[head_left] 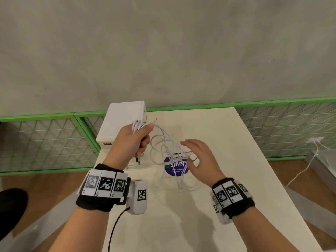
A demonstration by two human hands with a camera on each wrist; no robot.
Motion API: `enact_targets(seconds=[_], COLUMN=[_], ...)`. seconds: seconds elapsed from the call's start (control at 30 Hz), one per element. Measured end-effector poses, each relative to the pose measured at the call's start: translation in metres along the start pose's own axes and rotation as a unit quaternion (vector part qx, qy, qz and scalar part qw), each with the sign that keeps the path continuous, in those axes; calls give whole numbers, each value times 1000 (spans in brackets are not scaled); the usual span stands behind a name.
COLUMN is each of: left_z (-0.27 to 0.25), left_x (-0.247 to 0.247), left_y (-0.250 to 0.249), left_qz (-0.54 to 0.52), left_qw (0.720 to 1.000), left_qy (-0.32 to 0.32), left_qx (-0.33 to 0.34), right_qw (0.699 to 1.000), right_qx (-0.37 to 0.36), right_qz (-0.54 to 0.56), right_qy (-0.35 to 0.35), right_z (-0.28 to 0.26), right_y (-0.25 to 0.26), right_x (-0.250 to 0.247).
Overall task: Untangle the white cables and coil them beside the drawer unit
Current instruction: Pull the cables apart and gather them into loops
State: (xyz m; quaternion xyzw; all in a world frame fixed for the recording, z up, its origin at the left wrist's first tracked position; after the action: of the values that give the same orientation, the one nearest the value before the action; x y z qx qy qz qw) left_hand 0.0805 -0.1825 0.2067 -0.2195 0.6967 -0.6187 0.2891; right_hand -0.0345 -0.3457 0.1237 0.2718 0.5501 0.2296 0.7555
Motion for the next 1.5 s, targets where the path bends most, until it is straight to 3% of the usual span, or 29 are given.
enact_targets(seconds=[0.13, 0.23, 0.4, 0.57, 0.8, 0.93, 1.03, 1.2, 1.5], left_z=[-2, -4, -6, -8, 6, 9, 8, 6, 9], left_x=[9, 10, -15, -22, 11, 19, 9, 15, 23], left_y=[-23, -32, -21, 9, 38, 40, 42, 45, 39], left_qz=[7, 32, 49, 139, 165, 219, 206, 145, 95], left_qw=[999, 997, 995, 982, 984, 974, 976, 988, 995], left_qy=[21, 19, -73, -126, -61, -37, -56, -6, 6], left_qx=[42, 62, 46, -31, -39, -44, -43, -50, -21], right_qw=[977, 967, 945, 916, 906, 920, 940, 947, 934], right_qx=[54, 39, 143, 128, 105, 103, 121, 148, 140], right_qz=[5, 51, 225, 347, 378, 347, 303, 283, 320], right_qy=[205, 247, 190, 157, 162, 150, 93, 14, -73], right_z=[18, 20, 15, 15, 24, 27, 26, 23, 16], right_y=[1, 10, -14, -4, 18, 16, 3, -11, -24], right_x=[43, 60, 54, 27, 7, -5, -27, -53, -62])
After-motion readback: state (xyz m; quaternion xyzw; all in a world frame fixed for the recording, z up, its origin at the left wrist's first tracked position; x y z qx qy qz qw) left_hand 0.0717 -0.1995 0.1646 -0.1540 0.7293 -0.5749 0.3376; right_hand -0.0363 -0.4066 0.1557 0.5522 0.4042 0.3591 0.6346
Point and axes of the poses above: each hand's wrist, its own z-axis towards the middle knuckle, its own x-axis out of the palm, y = z × x, the point moved 9 cm from there along z, towards the middle knuckle, and after that the axes turned 14 degrees about y, right-handed, at the moved point
